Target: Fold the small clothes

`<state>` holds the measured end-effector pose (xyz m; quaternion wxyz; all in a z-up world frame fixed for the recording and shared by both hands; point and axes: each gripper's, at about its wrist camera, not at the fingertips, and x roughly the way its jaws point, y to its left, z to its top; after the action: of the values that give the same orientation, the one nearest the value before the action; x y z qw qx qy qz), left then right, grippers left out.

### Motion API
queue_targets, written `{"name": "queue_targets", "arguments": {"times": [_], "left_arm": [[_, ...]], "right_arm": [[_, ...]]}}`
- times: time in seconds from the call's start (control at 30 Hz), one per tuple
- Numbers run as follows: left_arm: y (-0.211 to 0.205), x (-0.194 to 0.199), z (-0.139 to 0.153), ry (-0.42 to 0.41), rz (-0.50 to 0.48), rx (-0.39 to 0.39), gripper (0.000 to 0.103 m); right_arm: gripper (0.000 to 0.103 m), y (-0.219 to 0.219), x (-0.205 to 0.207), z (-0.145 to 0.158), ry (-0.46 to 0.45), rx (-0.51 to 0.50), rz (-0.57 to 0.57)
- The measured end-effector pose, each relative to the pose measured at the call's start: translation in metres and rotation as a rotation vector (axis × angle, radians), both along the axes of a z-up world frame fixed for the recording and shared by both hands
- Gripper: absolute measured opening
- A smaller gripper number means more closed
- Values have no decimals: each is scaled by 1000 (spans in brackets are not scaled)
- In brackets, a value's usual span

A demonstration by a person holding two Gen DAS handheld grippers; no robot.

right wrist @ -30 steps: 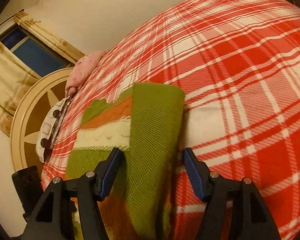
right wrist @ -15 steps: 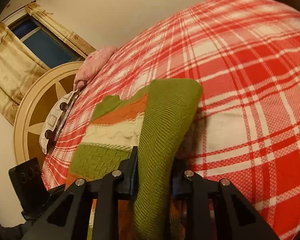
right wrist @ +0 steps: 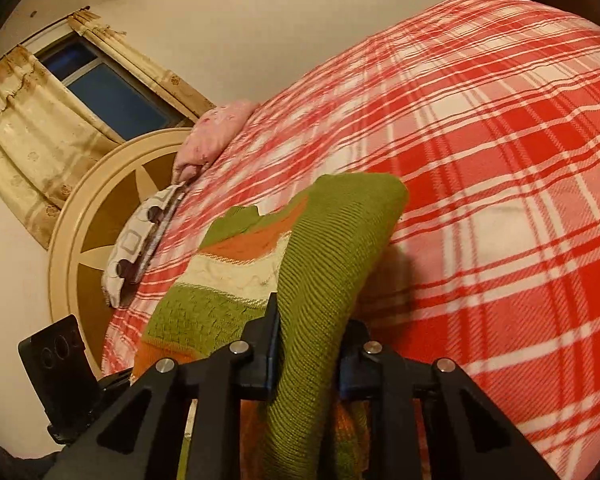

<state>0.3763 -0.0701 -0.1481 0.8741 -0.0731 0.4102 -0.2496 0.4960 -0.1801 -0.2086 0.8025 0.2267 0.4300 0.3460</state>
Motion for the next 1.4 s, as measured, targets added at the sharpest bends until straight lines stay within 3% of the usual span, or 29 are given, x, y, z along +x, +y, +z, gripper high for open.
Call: {"name": "queue_targets", "arguments": {"times": [0.63,1.4], "left_arm": [[97,-78,29,-66,161,-7,37],[175,-145,30,-92,309,-37,37]], "right_arm": [[22,111,-69,47,-56,67,159],[21,206,-117,60,-80,57,307]]}}
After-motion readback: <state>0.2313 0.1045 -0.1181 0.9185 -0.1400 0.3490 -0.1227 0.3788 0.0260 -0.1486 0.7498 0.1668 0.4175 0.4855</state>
